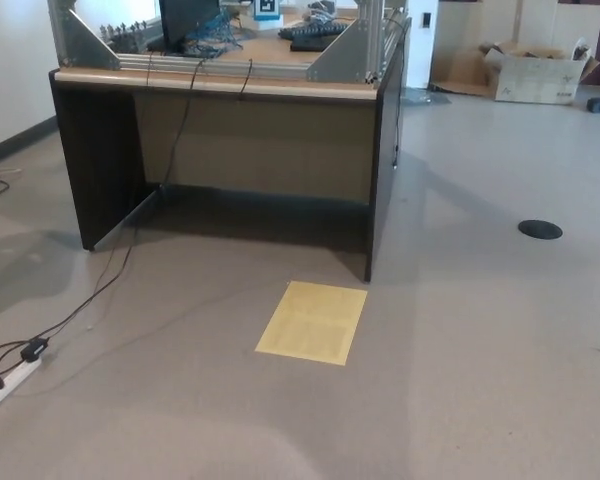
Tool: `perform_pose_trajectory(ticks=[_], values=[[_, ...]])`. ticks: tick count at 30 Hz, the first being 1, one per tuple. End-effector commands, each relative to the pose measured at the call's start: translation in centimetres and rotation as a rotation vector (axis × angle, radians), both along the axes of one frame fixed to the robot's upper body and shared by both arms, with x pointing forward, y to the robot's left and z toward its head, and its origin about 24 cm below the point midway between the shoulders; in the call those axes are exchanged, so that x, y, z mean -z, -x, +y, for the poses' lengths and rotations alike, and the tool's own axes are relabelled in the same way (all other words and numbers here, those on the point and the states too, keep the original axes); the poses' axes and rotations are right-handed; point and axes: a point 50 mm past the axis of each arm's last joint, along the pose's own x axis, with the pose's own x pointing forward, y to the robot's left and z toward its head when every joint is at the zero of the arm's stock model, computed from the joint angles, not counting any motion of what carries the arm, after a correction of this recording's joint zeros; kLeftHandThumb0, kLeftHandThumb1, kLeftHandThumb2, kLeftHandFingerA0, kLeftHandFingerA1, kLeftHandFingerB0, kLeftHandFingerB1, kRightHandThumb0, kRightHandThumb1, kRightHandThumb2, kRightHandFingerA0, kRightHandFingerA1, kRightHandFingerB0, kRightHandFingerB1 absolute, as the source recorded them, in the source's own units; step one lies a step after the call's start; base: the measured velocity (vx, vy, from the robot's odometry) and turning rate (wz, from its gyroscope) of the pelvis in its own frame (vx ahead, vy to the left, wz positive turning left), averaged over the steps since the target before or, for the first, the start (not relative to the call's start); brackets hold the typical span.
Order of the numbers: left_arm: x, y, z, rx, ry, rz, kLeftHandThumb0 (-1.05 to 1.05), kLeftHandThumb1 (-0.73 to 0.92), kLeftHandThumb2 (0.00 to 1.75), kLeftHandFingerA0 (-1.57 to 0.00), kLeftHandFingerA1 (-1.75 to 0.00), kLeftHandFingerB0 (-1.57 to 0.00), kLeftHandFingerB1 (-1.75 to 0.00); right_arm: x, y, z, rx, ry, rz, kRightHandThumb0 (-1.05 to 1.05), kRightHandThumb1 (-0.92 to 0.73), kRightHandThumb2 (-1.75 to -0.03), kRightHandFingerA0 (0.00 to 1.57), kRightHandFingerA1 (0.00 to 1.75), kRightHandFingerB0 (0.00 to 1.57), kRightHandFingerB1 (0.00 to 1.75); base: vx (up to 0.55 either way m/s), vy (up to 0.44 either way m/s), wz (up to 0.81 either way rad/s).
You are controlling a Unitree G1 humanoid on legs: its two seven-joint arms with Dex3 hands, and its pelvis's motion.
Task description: A person hands over a black lunchbag to the robot and the robot uses its left hand to grab the strips of the lunchbag, the gives it back to the person.
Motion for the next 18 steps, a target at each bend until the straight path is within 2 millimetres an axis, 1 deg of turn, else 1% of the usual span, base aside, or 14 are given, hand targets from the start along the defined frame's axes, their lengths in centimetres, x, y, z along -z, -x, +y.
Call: perform_pose_trajectory(ticks=[1, 3, 4, 6, 7, 16, 17, 18], values=[[-4.09, -1.70, 1.55, 0.133, -0.031, -0.262, -0.63, 0.41, 0.71, -0.26, -0.47, -0.22, -0.42, -3.54, -1.65, -1.39, -0.007, 0.030, -0.328, -0.72, -0.74, -0.63, 0.48, 0.39, 0.33, 0.34, 0.00, 0.000, 0.00], [-4.12, -1.73, 1.63, 0.132, -0.017, -0.264, -0.63, 0.41, 0.71, -0.24, -0.46, -0.21, -0.42, -3.58, -1.69, -1.35, -0.009, 0.033, -0.337, -0.75, -0.75, -0.63, 0.48, 0.39, 0.33, 0.34, 0.00, 0.000, 0.00], [-4.15, -1.75, 1.64, 0.133, -0.017, -0.267, -0.60, 0.48, 0.54, -0.28, -0.39, -0.23, -0.34, -3.63, -1.72, -1.31, -0.012, 0.034, -0.341, -0.74, -0.75, -0.63, 0.46, 0.39, 0.32, 0.33, 0.00, 0.000, 0.00], [-4.18, -1.77, 1.63, 0.134, -0.018, -0.270, -0.60, 0.48, 0.54, -0.27, -0.39, -0.22, -0.34, -3.66, -1.73, -1.27, -0.016, 0.036, -0.346, -0.74, -0.75, -0.63, 0.46, 0.39, 0.31, 0.33, 0.00, 0.000, 0.00], [-4.20, -1.79, 1.63, 0.136, -0.014, -0.272, -0.30, 0.25, 0.86, -0.10, -0.52, -0.09, -0.51, -3.70, -1.76, -1.26, -0.018, 0.037, -0.348, -0.74, -0.75, -0.63, 0.46, 0.38, 0.31, 0.33, 0.00, 0.000, 0.00], [-4.31, -1.92, 1.79, 0.149, -0.007, -0.283, -0.32, 0.27, 0.87, -0.06, -0.51, -0.06, -0.50, -3.75, -2.04, -1.33, -0.005, 0.030, -0.368, -0.74, -0.74, -0.63, 0.44, 0.38, 0.30, 0.32, 0.00, 0.000, 0.00], [-4.30, -1.93, 1.81, 0.148, -0.007, -0.283, -0.58, 0.49, 0.55, -0.18, -0.34, -0.18, -0.32, -3.74, -2.03, -1.35, -0.006, 0.033, -0.367, -0.74, -0.74, -0.63, 0.44, 0.38, 0.29, 0.32, 0.00, 0.000, 0.00], [-4.31, -1.95, 1.83, 0.147, -0.007, -0.283, -0.34, 0.28, 0.87, 0.00, -0.49, 0.00, -0.47, -3.75, -2.04, -1.35, -0.008, 0.038, -0.369, -0.74, -0.75, -0.63, 0.44, 0.39, 0.29, 0.32, 0.00, 0.000, 0.00]])
